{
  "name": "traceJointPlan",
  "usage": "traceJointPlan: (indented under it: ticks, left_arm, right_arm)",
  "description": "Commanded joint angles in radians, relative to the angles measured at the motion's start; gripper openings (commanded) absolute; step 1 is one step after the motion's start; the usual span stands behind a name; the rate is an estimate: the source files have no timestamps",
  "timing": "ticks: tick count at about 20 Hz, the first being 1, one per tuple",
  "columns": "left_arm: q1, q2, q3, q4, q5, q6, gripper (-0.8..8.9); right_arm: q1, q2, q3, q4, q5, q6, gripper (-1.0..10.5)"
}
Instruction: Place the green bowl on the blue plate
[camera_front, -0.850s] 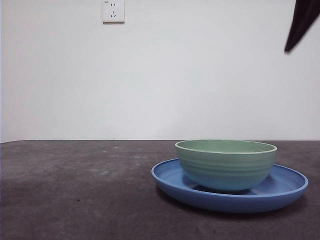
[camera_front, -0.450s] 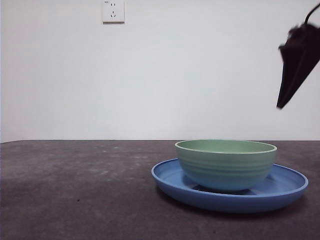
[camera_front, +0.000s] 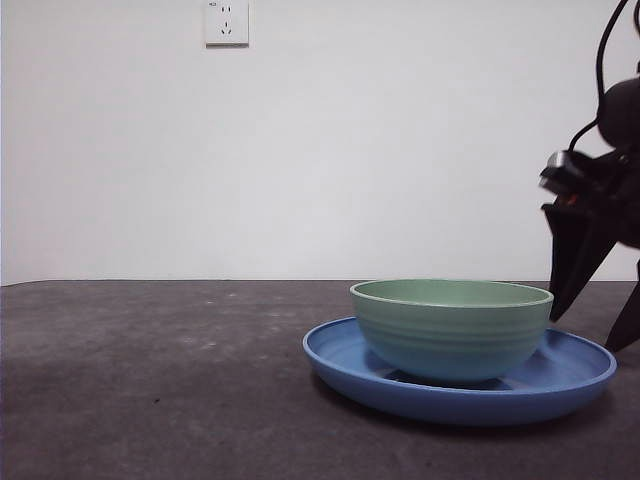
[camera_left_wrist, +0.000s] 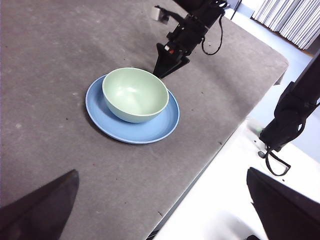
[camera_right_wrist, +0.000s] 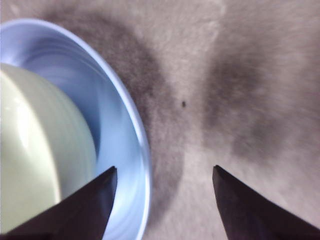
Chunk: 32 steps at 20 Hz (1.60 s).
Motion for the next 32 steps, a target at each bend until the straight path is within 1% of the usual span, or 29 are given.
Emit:
traceJointPlan:
  ticks: [1,4,9,16,20,22,24,27,32]
  left_arm:
    - [-0.006,0.005,0.006,0.011,0.002,0.003,6.26]
    - [-0.006,0.005,0.006,0.011,0.002,0.003,6.26]
    - [-0.006,0.005,0.006,0.011,0.002,0.003,6.26]
    - [-0.006,0.005,0.006,0.011,0.002,0.003,6.26]
    - [-0.006,0.005,0.006,0.011,0.002,0.003,6.26]
    - [-0.006,0.005,0.006,0.011,0.002,0.003,6.26]
    - [-0.006,0.005,0.006,0.011,0.002,0.003,6.26]
    - [-0.006,0.005,0.006,0.011,0.002,0.003,6.26]
    - [-0.006,0.005,0.006,0.011,0.002,0.003,6.26]
  right_arm:
    - [0.022,0.05,0.017,0.02,-0.01,-0.031,2.8]
    - [0.043,0.078,0.017,0.029,-0.01,-0.039,2.1]
    - [0.061,0.081,0.017,0.042,-0.009,-0.039,0.1]
    - [0.061,0.081,0.023,0.039,-0.008,-0.024,0.1]
    - [0.061,0.08,0.088,-0.024,-0.012,-0.021,0.1]
    - [0.068,0.08,0.132,-0.056,-0.037,-0.021,0.1]
    - [0.074,0.08,0.172,-0.079,-0.082,-0.014,0.1]
    - [0.11,0.08,0.202,-0.077,-0.085,0.032,0.1]
    - [0.24,0.081,0.203,0.018,-0.079,0.13,0.1]
